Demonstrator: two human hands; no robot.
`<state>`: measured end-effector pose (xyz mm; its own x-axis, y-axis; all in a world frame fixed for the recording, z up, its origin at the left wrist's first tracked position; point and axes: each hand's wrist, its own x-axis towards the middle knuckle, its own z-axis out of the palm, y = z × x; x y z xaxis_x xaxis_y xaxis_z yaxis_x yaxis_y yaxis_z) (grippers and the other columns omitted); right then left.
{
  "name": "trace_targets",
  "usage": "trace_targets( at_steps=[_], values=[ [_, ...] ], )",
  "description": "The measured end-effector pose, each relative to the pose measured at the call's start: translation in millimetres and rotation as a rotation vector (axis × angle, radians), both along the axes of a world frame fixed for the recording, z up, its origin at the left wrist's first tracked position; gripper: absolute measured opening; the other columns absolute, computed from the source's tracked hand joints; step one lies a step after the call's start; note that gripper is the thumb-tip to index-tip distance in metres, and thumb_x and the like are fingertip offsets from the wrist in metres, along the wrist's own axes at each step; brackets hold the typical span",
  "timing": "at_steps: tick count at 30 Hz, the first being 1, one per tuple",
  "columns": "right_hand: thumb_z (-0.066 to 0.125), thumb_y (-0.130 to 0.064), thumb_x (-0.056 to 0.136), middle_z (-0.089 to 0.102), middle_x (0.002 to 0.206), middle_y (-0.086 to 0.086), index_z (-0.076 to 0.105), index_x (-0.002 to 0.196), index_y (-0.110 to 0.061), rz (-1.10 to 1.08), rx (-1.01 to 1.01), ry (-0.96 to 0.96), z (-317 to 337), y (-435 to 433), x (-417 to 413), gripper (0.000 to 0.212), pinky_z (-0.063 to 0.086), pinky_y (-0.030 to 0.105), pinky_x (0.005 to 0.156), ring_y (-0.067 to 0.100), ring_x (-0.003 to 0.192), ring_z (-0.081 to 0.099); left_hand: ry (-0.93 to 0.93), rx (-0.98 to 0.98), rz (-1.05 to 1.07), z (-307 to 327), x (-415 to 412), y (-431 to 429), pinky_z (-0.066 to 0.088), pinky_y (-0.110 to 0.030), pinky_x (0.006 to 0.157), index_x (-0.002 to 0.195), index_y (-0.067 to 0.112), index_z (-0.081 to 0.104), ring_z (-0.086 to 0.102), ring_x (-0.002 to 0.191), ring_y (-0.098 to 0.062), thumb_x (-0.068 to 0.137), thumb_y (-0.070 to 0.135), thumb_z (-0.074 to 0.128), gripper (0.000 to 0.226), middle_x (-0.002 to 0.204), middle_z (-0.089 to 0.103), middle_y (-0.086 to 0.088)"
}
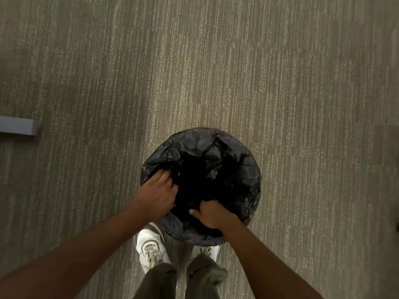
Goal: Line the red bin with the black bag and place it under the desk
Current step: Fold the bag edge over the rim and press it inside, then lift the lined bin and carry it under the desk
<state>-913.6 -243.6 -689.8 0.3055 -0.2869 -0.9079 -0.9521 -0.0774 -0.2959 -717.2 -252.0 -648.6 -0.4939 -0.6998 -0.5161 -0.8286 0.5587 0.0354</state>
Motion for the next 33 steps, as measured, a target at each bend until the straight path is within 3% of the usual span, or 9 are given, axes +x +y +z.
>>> trace_targets(
  at_steps=[5, 8, 11, 16, 19, 22, 25, 27, 33],
  values=[
    [0.048, -0.029, 0.092, 0.070, 0.091, 0.019, 0.063, 0.095, -0.008, -0.346, -0.441, -0.195, 40.4, -38.3, -1.4, 0.026, 0.052, 0.038, 0.073, 0.035, 0.088, 0.065, 0.233, -0.296, 0.215, 5.6, 3.2, -5.8, 0.036, -0.047, 0.097, 0.099, 0.010, 0.059, 0.052, 0.107, -0.035, 0.084, 0.031, 0.045, 0.029, 0.104, 0.067, -0.016],
    [0.041, -0.024, 0.088, 0.068, 0.079, 0.012, 0.066, 0.085, -0.008, -0.532, -0.844, -0.109, 65.9, -63.3, -23.3, 0.030, 0.052, 0.039, 0.071, 0.032, 0.078, 0.061, 0.233, -0.456, 0.714, 15.0, 12.0, -20.0, 0.034, -0.048, 0.091, 0.108, 0.004, 0.049, 0.043, 0.106, -0.036, 0.084, 0.031, 0.049, 0.037, 0.115, 0.057, -0.023],
    [0.054, -0.026, 0.086, 0.063, 0.097, 0.012, 0.063, 0.102, -0.009, -0.671, -1.070, 0.090, 80.2, -78.0, -54.9, 0.025, 0.048, 0.041, 0.084, 0.030, 0.095, 0.054, 0.270, -0.393, 1.199, 18.1, 21.8, -35.8, 0.038, -0.051, 0.090, 0.113, 0.000, 0.044, 0.048, 0.106, -0.040, 0.085, 0.036, 0.051, 0.046, 0.115, 0.054, -0.025],
    [0.062, -0.039, 0.086, 0.058, 0.124, 0.020, 0.041, 0.133, -0.010, -0.907, -0.599, 0.103, 80.5, -81.0, -97.3, 0.059, 0.048, 0.050, 0.094, 0.037, 0.113, 0.056, 0.578, 0.029, 1.788, 14.0, 37.6, -38.7, 0.042, -0.056, 0.094, 0.085, 0.009, 0.047, 0.059, 0.099, -0.043, 0.084, 0.065, 0.034, 0.058, 0.105, 0.062, -0.028],
    [0.063, -0.032, 0.088, 0.063, 0.113, 0.012, 0.042, 0.133, -0.019, -1.135, -0.229, -0.034, 81.4, -73.0, -106.8, 0.051, 0.055, 0.053, 0.085, 0.027, 0.098, 0.063, 0.784, 0.198, 1.863, 11.0, 36.8, -13.5, 0.045, -0.053, 0.093, 0.102, 0.008, 0.058, 0.058, 0.106, -0.039, 0.089, 0.060, 0.036, 0.058, 0.116, 0.063, -0.021],
    [0.060, -0.012, 0.088, 0.063, 0.118, 0.012, 0.049, 0.128, -0.019, -1.143, -0.060, -0.093, 78.1, -63.7, -111.7, 0.042, 0.058, 0.051, 0.079, 0.027, 0.101, 0.064, 0.962, 0.406, 1.906, 11.5, 30.6, 14.2, 0.049, -0.034, 0.062, 0.091, 0.026, 0.065, 0.063, 0.083, -0.022, 0.093, 0.051, 0.041, 0.035, 0.092, 0.067, -0.002],
    [0.057, 0.000, 0.087, 0.062, 0.119, 0.016, 0.052, 0.124, -0.013, -1.131, -0.087, -0.129, 76.6, -60.1, -110.8, 0.040, 0.059, 0.055, 0.079, 0.032, 0.101, 0.065, 0.975, 0.477, 1.872, 10.6, 25.3, 28.1, 0.045, -0.024, 0.047, 0.090, 0.016, 0.062, 0.061, 0.071, -0.018, 0.093, 0.035, 0.053, 0.021, 0.083, 0.065, -0.002],
    [0.057, 0.001, 0.087, 0.062, 0.116, 0.017, 0.053, 0.119, -0.013, -1.102, -0.133, -0.133, 78.2, -59.4, -108.1, 0.036, 0.058, 0.057, 0.078, 0.034, 0.099, 0.064, 0.981, 0.488, 1.875, 11.6, 24.1, 30.1, 0.048, -0.026, 0.051, 0.096, 0.010, 0.059, 0.062, 0.074, -0.021, 0.090, 0.020, 0.058, 0.011, 0.089, 0.065, -0.009],
    [0.056, 0.000, 0.089, 0.062, 0.112, 0.014, 0.053, 0.102, -0.025, -0.960, -0.200, -0.125, 87.4, -68.3, -83.3, 0.029, 0.058, 0.058, 0.078, 0.030, 0.095, 0.065, 1.021, 0.408, 1.827, 25.7, 35.5, 39.2, 0.051, -0.053, 0.093, 0.111, 0.003, 0.062, 0.065, 0.103, -0.035, 0.077, 0.013, 0.069, 0.036, 0.110, 0.069, -0.021]
  ],
)
